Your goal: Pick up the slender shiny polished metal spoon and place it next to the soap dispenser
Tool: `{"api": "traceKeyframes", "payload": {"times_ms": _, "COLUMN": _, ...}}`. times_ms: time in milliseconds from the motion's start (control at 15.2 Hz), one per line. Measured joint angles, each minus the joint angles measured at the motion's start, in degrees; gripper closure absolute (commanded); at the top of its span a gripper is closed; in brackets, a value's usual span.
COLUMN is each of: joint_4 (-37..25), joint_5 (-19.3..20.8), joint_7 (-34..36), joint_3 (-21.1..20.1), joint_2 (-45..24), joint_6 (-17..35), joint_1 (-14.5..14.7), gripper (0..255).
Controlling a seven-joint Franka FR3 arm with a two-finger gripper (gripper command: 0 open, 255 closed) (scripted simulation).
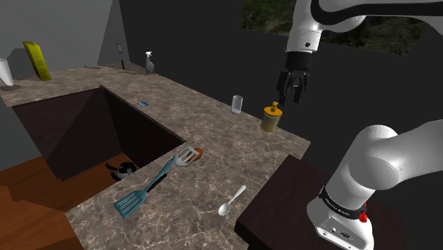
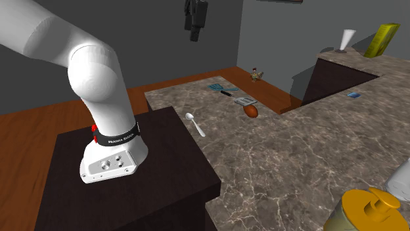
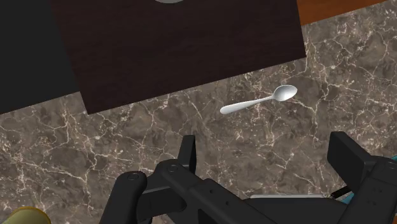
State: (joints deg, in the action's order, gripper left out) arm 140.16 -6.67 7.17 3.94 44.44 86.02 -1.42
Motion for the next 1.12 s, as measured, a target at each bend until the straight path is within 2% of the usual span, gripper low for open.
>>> {"api": "traceKeyframes", "payload": {"times_ms": 198, "joint_4": 2.49, "joint_5": -0.47, "joint_7": 0.48, "joint_3": -1.07, "joint_2": 0.82, "joint_6": 2.37, "joint_1": 0.41, "gripper": 0}}
{"api": "traceKeyframes", "payload": {"times_ms": 462, "joint_4": 9.09, "joint_5": -1.99, "joint_7": 1.91, "joint_3": -4.41, "joint_2": 2.11, "joint_6": 9.87, "joint_1": 1.92, "gripper": 0}}
{"api": "traceKeyframes", "payload": {"times_ms": 726, "joint_4": 16.23, "joint_5": -4.29, "joint_7": 3.73, "joint_3": -8.61, "joint_2": 1.96, "joint_6": 19.47, "joint_1": 4.1, "gripper": 0}}
{"api": "traceKeyframes", "payload": {"times_ms": 1122, "joint_4": 23.57, "joint_5": -7.59, "joint_7": 6.27, "joint_3": -14.93, "joint_2": -3.55, "joint_6": 35.69, "joint_1": 7.61, "gripper": 0}}
